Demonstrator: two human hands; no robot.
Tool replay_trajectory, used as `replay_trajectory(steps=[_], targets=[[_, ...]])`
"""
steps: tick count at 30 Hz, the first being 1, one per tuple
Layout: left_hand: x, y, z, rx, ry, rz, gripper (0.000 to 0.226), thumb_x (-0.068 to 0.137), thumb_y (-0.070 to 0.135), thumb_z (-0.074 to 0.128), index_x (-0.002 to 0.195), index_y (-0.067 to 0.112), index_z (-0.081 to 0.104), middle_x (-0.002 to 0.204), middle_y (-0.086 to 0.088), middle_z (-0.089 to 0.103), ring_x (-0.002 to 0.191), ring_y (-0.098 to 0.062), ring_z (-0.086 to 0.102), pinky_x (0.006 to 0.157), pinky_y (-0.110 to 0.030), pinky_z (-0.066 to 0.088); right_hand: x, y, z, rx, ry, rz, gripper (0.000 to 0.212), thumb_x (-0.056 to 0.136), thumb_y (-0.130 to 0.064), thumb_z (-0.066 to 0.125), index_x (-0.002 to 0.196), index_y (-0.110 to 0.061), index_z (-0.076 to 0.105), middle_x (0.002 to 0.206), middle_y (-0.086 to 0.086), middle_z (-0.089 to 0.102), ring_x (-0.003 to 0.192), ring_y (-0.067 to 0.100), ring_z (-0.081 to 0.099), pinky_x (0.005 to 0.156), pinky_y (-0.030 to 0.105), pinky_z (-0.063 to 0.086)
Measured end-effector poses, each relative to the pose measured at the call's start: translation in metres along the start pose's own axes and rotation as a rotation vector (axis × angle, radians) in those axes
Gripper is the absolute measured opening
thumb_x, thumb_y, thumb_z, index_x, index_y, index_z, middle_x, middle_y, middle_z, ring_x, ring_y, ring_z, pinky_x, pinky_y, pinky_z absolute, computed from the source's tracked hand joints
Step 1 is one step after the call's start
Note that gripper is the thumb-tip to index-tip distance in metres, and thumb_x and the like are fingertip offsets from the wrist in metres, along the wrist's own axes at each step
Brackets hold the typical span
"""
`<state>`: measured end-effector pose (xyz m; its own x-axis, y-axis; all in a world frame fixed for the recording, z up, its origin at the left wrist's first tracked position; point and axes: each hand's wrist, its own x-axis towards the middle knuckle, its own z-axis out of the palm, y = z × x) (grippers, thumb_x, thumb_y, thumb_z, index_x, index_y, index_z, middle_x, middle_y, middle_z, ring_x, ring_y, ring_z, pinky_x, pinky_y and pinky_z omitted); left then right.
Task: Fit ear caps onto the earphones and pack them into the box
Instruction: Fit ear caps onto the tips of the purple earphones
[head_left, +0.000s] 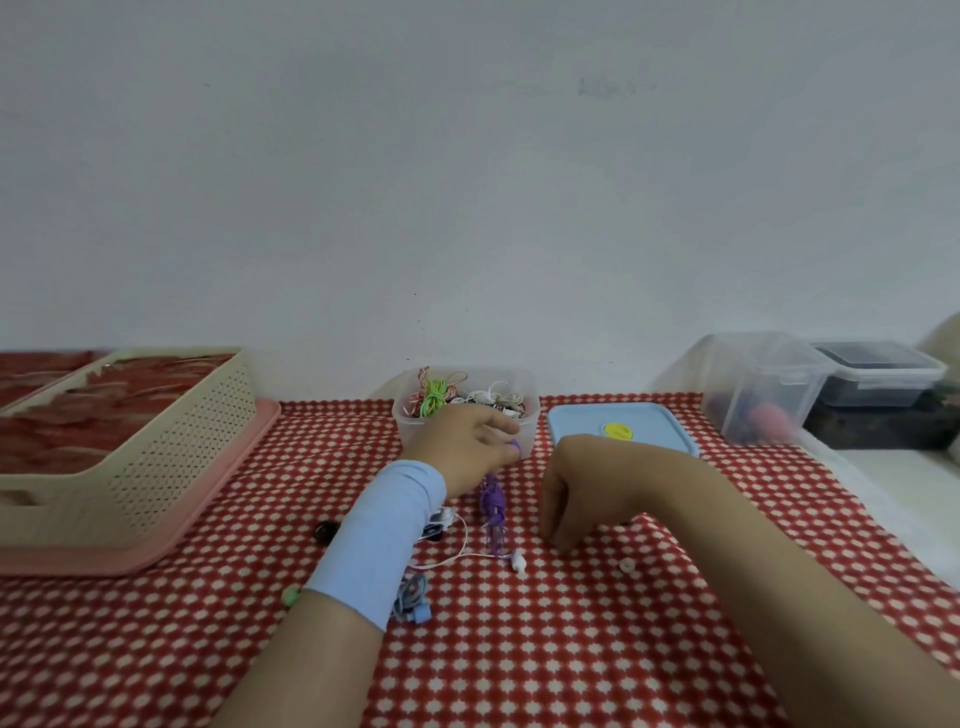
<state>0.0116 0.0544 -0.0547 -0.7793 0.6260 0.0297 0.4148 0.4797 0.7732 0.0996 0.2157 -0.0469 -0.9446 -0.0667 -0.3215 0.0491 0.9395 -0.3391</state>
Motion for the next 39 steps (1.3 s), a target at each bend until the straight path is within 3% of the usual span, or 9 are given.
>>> replay_trajectory(steps=[5, 9, 11, 15, 20, 25, 31, 39], targets=[[-0.003, 0.003, -0.003, -0.23, -0.025, -0.01, 0.017, 0.084, 0.015, 0.075, 0.099, 0.024, 0.075, 0.09, 0.007, 0.075, 0.078, 0.0, 0.069, 0.068, -0.007, 0.051, -0.007, 0.007, -0.01, 0.214, 0.295, -0.085, 0.015, 0.087, -0.021, 0.077, 0.086, -0.036, 0.078, 0.089, -0.017, 0.076, 0.078, -0.004, 0.068, 0.075, 0.014, 0.053], [-0.001, 0.003, -0.004, -0.399, -0.028, -0.061, 0.022, 0.089, 0.01, 0.07, 0.111, 0.013, 0.072, 0.09, -0.002, 0.076, 0.072, -0.008, 0.068, 0.068, -0.018, 0.057, -0.013, 0.011, -0.017, 0.556, 0.452, -0.123, 0.012, 0.088, -0.019, 0.076, 0.087, -0.03, 0.082, 0.083, 0.0, 0.077, 0.059, 0.011, 0.058, 0.061, 0.024, 0.052], [0.0, 0.003, -0.003, -0.493, -0.044, -0.088, 0.022, 0.09, 0.007, 0.068, 0.112, 0.009, 0.07, 0.098, -0.008, 0.076, 0.072, -0.01, 0.069, 0.076, -0.026, 0.058, -0.012, 0.009, -0.016, 0.664, 0.483, -0.109, 0.012, 0.089, -0.016, 0.076, 0.089, -0.026, 0.083, 0.074, 0.005, 0.075, 0.054, 0.013, 0.052, 0.051, 0.024, 0.044], [0.002, -0.002, -0.002, -0.605, -0.09, -0.112, 0.021, 0.091, 0.006, 0.066, 0.112, 0.006, 0.069, 0.1, -0.011, 0.076, 0.075, -0.012, 0.07, 0.077, -0.025, 0.059, -0.012, 0.008, -0.015, 0.878, 0.486, -0.055, 0.008, 0.089, -0.012, 0.076, 0.095, -0.01, 0.082, 0.066, -0.008, 0.072, 0.05, 0.009, 0.049, 0.044, 0.02, 0.033], [0.001, -0.002, -0.003, -0.657, -0.109, -0.095, 0.021, 0.092, 0.007, 0.065, 0.112, 0.008, 0.07, 0.1, -0.009, 0.076, 0.075, -0.009, 0.07, 0.077, -0.025, 0.058, -0.006, 0.009, -0.008, 1.049, 0.395, -0.06, 0.011, 0.091, -0.014, 0.073, 0.099, -0.012, 0.08, 0.077, 0.003, 0.071, 0.06, 0.015, 0.048, 0.045, 0.021, 0.03], [0.001, -0.002, -0.001, -0.676, -0.085, -0.087, 0.018, 0.091, 0.009, 0.066, 0.108, 0.011, 0.071, 0.094, -0.006, 0.075, 0.076, -0.012, 0.066, 0.078, -0.027, 0.058, -0.005, 0.009, -0.008, 1.059, 0.419, -0.053, 0.015, 0.094, -0.012, 0.07, 0.107, -0.008, 0.076, 0.076, -0.001, 0.071, 0.059, 0.015, 0.051, 0.043, 0.02, 0.031], [0.001, -0.002, -0.001, -0.652, -0.095, -0.074, 0.02, 0.092, 0.008, 0.064, 0.111, 0.007, 0.071, 0.086, -0.003, 0.074, 0.069, -0.008, 0.064, 0.07, -0.023, 0.055, -0.009, 0.007, -0.009, 1.001, 0.471, -0.085, 0.014, 0.09, -0.015, 0.074, 0.102, -0.013, 0.081, 0.086, 0.012, 0.075, 0.057, 0.014, 0.052, 0.042, 0.019, 0.031], [0.002, -0.006, -0.002, -0.635, -0.123, -0.039, 0.02, 0.092, 0.009, 0.065, 0.11, 0.006, 0.072, 0.087, -0.003, 0.075, 0.074, -0.008, 0.066, 0.085, -0.032, 0.055, -0.01, 0.007, -0.009, 1.012, 0.45, -0.099, 0.012, 0.089, -0.014, 0.075, 0.098, -0.013, 0.083, 0.085, 0.01, 0.075, 0.058, 0.013, 0.052, 0.044, 0.019, 0.03]])
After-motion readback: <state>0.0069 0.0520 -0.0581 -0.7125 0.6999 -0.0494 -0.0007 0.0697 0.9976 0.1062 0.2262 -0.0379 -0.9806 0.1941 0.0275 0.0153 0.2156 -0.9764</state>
